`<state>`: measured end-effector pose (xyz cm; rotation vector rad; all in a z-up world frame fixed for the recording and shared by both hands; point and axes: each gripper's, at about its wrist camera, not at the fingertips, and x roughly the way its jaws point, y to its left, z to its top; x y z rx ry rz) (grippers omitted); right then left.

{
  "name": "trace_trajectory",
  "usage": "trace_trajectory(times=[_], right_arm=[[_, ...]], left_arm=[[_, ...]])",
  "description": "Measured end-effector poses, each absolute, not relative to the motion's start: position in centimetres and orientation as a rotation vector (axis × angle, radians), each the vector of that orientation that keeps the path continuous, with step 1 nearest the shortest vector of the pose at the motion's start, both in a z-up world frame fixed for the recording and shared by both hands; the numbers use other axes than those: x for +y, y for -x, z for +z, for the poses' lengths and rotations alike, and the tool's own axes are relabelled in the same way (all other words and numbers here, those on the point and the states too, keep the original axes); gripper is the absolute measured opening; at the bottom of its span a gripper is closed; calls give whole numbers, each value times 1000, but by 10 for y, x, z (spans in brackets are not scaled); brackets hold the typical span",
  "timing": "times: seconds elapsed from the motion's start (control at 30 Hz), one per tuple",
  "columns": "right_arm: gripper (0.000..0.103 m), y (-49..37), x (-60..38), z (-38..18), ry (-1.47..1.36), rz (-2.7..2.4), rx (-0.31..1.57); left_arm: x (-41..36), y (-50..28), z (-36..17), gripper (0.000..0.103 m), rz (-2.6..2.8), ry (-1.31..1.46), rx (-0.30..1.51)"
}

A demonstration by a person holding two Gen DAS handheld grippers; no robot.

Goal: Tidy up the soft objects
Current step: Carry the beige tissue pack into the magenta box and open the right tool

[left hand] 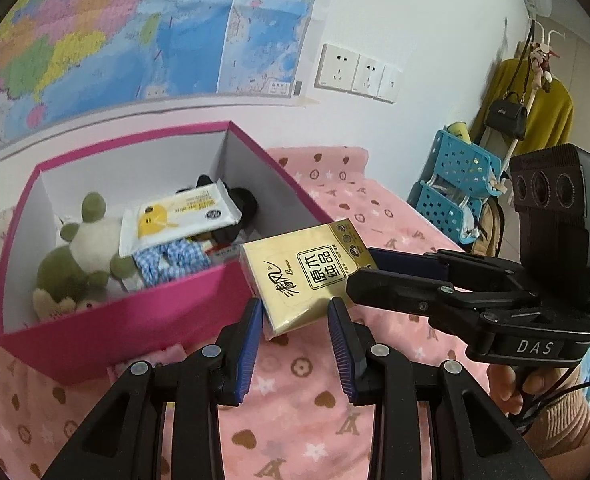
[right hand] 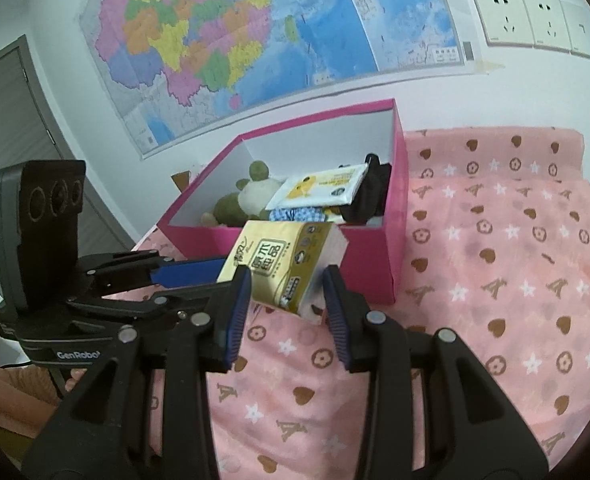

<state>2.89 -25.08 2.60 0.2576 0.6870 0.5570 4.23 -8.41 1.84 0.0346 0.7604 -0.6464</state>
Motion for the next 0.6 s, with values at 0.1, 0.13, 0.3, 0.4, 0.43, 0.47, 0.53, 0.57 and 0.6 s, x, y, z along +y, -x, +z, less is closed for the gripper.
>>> trace_trajectory(times=[0.1,0.13,0.3,0.4,0.43,0.47,0.53,0.57,0.6], right_arm=[[40,-31,-251,31,-252,555,675],[40,-31,-251,31,-250,555,673],[40,-37,-250,36,-240,559,661],[40,-41,-250,38,-238,556,657],[40,-43,-250,39,-235,555,654],[40,-44,-250,40,-235,555,653],[40,-48,-252,42,-237,559,649],[40,-51,-253,43,-241,560,648],[40,-54,-253,44,-247,563,647]], left_arm=[[-84,-47,21,33,-643,-32,755],[-84,-50,22,33,-643,-27,758],[-84,-57,26,33,-637,-25,750],[-85,-62,28,33,-635,-24,743],[-85,-64,28,33,-636,-21,744],[-85,-67,28,33,-635,-19,744],[-87,-71,28,33,-630,-22,744],[-87,-74,28,33,-625,-23,745],[-87,-76,28,33,-623,-23,746]])
